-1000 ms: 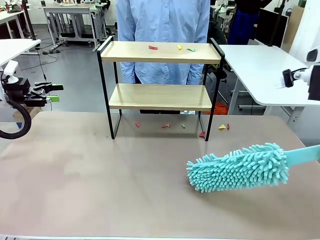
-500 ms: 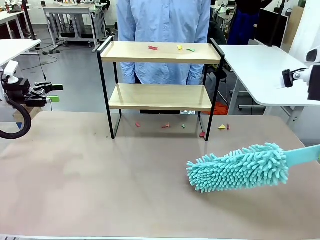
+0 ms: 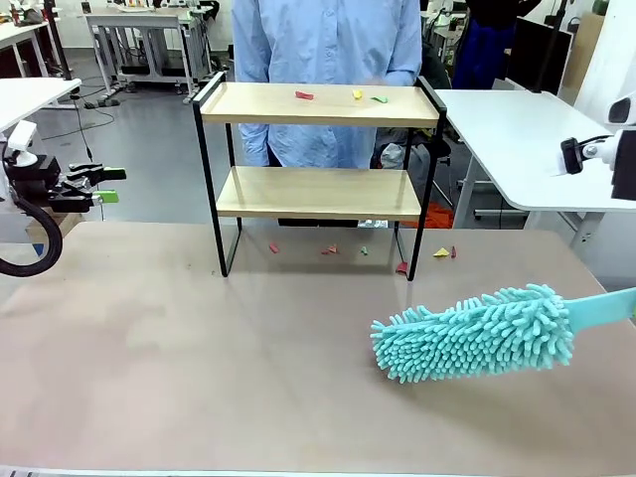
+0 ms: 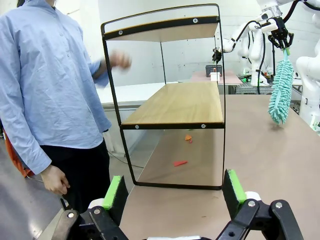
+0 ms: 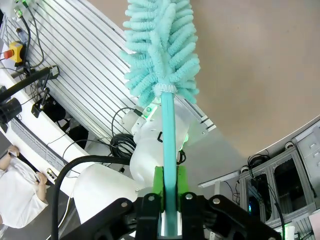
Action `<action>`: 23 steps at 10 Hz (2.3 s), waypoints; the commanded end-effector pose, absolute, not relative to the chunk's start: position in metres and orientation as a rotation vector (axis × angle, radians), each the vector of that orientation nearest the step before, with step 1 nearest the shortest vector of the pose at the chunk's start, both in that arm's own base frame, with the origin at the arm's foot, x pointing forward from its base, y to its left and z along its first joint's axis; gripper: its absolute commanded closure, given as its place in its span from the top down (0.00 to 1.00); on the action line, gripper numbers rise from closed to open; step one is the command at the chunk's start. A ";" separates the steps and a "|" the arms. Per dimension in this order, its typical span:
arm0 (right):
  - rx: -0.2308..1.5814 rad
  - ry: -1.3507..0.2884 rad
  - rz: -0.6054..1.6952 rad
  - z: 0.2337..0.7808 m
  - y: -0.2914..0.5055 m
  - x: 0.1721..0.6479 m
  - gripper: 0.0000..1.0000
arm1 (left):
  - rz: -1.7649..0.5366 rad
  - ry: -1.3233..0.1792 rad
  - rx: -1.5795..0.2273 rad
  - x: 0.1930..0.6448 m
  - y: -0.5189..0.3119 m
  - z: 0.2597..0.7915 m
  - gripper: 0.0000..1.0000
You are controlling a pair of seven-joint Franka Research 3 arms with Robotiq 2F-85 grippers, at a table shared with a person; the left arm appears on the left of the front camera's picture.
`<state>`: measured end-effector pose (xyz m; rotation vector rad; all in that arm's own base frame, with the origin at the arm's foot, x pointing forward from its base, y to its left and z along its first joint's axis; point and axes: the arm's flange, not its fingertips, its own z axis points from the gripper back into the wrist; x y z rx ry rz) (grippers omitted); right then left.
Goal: Clean the shelf.
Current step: Clean the specific section of the Shelf indicated by the human with the Duster.
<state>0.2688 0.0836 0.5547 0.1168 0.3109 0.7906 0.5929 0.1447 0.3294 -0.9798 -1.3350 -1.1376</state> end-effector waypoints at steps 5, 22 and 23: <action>0.109 0.313 0.781 0.562 0.085 0.267 0.13 | -1.144 -1.332 -0.977 0.591 0.144 0.333 1.00; 0.269 0.032 0.723 0.682 0.127 0.218 0.13 | -1.144 -1.332 -0.977 0.591 0.144 0.333 1.00; 0.297 0.001 0.681 0.705 0.140 0.208 0.13 | -1.144 -1.332 -0.977 0.591 0.144 0.333 1.00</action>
